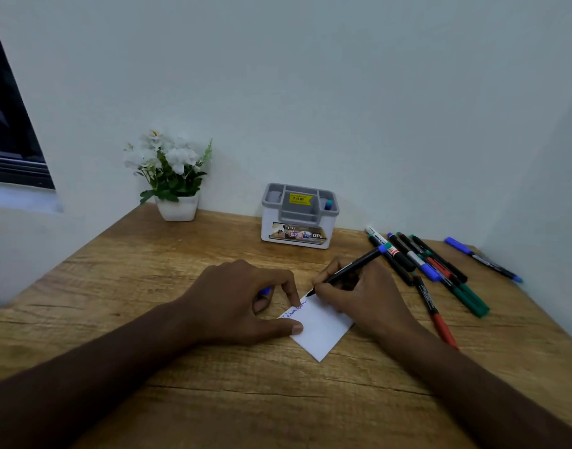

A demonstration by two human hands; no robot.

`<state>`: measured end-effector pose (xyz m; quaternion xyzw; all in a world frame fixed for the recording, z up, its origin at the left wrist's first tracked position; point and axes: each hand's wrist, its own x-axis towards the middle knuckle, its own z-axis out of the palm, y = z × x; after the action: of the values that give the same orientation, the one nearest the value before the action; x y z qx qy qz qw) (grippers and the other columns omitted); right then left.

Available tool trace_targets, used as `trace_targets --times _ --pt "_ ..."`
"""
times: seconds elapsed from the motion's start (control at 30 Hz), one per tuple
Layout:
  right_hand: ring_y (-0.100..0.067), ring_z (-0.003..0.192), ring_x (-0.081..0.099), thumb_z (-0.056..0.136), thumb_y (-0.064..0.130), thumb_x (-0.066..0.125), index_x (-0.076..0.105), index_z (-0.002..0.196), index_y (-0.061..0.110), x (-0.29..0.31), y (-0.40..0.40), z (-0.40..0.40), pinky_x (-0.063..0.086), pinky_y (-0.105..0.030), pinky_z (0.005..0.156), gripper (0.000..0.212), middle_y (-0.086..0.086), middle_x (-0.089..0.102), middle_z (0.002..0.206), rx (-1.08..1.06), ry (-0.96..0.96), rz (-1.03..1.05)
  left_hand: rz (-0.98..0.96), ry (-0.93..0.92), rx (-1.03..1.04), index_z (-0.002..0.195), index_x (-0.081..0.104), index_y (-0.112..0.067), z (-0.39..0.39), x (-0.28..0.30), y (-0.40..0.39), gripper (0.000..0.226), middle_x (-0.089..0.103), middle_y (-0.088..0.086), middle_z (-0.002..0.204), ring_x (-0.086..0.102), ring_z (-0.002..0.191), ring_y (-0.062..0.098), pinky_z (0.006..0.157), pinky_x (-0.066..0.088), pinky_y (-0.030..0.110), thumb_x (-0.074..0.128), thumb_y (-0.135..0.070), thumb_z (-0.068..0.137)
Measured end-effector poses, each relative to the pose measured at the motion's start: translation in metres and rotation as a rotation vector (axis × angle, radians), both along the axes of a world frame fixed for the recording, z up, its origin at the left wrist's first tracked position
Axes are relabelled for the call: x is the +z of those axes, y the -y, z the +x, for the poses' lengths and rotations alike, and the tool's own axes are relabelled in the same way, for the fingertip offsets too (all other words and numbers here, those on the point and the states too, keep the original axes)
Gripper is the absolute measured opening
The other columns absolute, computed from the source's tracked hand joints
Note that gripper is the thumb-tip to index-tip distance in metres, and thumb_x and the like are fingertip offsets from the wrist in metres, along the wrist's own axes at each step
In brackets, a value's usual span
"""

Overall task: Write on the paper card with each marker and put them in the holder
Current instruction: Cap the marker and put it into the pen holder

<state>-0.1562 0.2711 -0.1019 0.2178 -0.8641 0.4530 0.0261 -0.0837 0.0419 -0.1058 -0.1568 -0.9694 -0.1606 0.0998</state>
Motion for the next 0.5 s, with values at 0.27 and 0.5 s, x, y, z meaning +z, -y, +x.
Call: trace_targets --times 0.27,0.5 --pt "-0.024 0.079 0.075 0.086 0.021 0.079 0.08 0.082 0.017 0.0005 -0.0005 0.0025 0.063 -0.054 0.078 0.006 -0.003 0.079 0.08 -0.001 -0.037 0.01 -0.004 0.013 -0.023 0.109 0.058 -0.055 -0.0009 0.0 -0.0006 0.047 0.063 -0.022 0.071 0.059 0.072 -0.001 0.064 0.054 0.033 0.055 -0.089 0.076" --pt "-0.029 0.082 0.074 0.088 0.02 0.078 0.079 0.081 0.013 0.002 -0.0008 0.006 0.062 -0.056 0.076 0.01 -0.007 0.079 0.081 0.023 -0.046 0.03 0.015 0.01 -0.047 0.108 0.06 -0.053 -0.0002 0.002 -0.0007 0.044 0.063 -0.015 0.064 0.06 0.07 0.0 0.058 0.042 0.023 0.059 -0.085 0.079"
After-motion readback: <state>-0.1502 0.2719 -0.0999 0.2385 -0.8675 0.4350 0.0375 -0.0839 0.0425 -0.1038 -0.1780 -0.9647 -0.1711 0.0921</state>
